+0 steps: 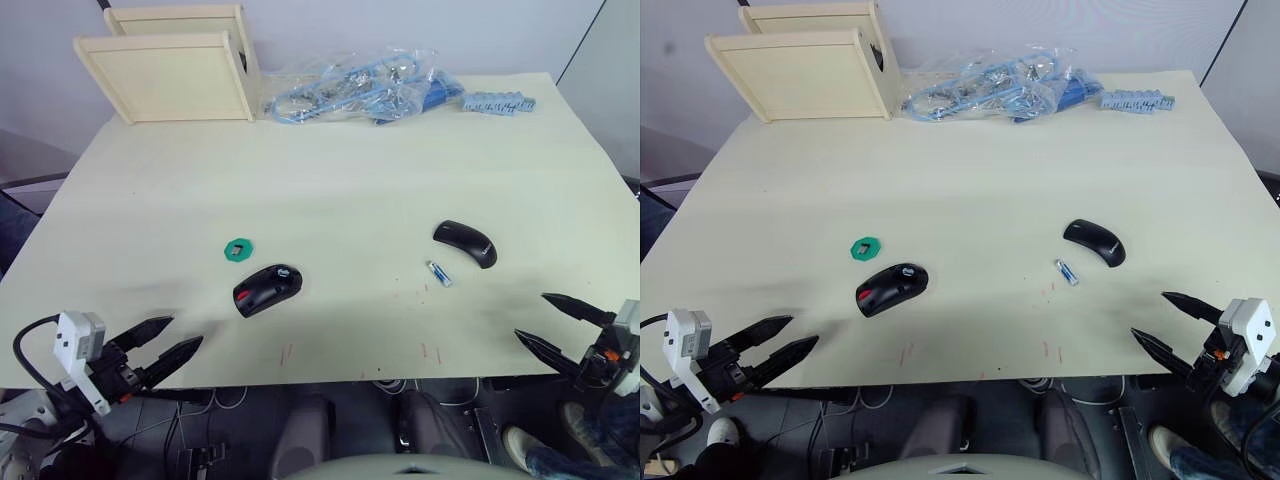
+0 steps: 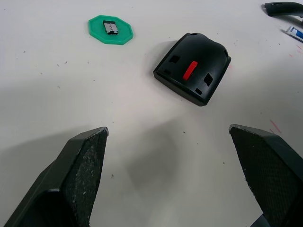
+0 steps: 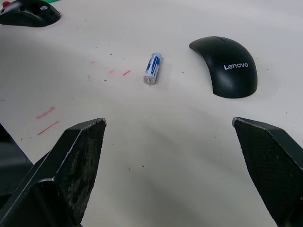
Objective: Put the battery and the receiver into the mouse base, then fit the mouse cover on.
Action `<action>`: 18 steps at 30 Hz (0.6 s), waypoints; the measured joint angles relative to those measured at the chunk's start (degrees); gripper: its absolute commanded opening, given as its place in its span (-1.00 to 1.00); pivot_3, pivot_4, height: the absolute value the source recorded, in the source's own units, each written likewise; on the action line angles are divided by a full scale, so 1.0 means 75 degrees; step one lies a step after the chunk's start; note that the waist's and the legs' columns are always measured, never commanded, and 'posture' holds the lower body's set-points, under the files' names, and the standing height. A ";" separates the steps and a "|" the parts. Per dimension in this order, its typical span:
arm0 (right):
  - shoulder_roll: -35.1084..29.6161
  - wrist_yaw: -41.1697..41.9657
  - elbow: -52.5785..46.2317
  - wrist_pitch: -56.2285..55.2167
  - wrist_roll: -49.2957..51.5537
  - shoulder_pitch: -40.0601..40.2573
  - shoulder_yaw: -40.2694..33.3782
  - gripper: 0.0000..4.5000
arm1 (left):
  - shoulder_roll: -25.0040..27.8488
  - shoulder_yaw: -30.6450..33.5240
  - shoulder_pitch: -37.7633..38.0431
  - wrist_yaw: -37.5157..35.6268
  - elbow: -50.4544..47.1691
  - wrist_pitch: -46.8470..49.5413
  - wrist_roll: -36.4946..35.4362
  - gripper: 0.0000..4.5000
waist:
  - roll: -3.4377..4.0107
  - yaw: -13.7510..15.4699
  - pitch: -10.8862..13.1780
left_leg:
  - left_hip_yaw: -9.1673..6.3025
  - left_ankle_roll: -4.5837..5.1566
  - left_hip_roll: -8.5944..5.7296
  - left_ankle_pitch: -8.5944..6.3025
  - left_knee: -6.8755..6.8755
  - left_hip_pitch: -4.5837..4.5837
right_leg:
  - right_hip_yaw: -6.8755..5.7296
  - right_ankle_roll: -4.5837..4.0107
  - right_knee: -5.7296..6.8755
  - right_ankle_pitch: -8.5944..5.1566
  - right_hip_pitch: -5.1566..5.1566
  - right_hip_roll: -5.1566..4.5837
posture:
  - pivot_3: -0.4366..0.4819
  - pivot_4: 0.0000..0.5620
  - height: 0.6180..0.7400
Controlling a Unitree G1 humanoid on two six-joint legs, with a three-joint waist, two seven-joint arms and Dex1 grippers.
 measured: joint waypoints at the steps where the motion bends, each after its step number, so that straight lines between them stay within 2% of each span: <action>1: 0.0000 0.0000 0.0000 0.0000 0.0000 0.0000 0.0000 1.00 | 0.0000 0.0000 0.0000 0.0000 0.0000 0.0000 0.0000 0.95 | 0.0000 0.0000 0.0000 | 0.0000 0.0000 0.0000 0.0000 0.0000 0.0000 | 0.0000 0.0000 0.0000 0.0000 0.0000 0.0000 | -0.05 -0.47 1.00; 3: 0.0000 0.0000 -0.0004 0.0003 0.0005 -0.0007 0.0001 1.00 | 0.0023 -0.0002 -0.0012 -0.0001 -0.0005 0.0039 -0.0007 0.95 | 0.0000 0.0000 0.0000 | 0.0000 0.0000 0.0000 0.0000 0.0000 0.0000 | 0.0000 0.0000 0.0000 0.0000 0.0000 0.0000 | -0.05 -0.47 1.00; 5: -0.0003 0.0013 -0.0194 0.0056 0.0159 -0.0170 0.0113 1.00 | 0.0416 0.0002 -0.0168 -0.0079 -0.0073 0.0196 -0.0029 0.95 | 0.0000 0.0000 0.0000 | -0.0001 0.0000 0.0000 0.0000 0.0000 0.0000 | -0.0001 0.0000 0.0000 0.0000 0.0000 0.0000 | -0.05 -0.47 1.00; 9: -0.0007 0.0024 -0.0359 0.0077 0.0250 -0.0263 0.0154 1.00 | 0.0525 0.0044 -0.0307 -0.0150 -0.0224 0.0207 -0.0089 0.95 | 0.0001 0.0001 0.0000 | -0.0001 0.0000 0.0001 0.0000 0.0000 -0.0001 | -0.0001 0.0000 0.0000 0.0000 0.0000 0.0000 | -0.05 -0.47 1.00; 13: -0.0614 0.0132 -0.1253 0.0635 0.1070 -0.1180 0.0462 1.00 | 0.1351 -0.0035 -0.0861 -0.0601 -0.0573 0.0334 -0.0184 0.95 | 0.0001 0.0000 0.0003 | -0.0004 0.0000 0.0000 0.0000 0.0000 -0.0001 | -0.0003 0.0001 0.0002 0.0001 -0.0001 0.0002 | -0.05 -0.47 1.00; 18: -0.0995 0.0116 -0.1791 0.1219 0.1671 -0.1607 0.0690 1.00 | 0.1825 -0.0391 -0.1397 -0.0897 -0.0577 0.0295 0.0023 0.95 | 0.0001 0.0015 0.0004 | -0.0008 0.0000 -0.0004 0.0000 0.0000 -0.0006 | -0.0007 0.0003 0.0001 0.0002 -0.0001 0.0000 | -0.05 -0.47 1.00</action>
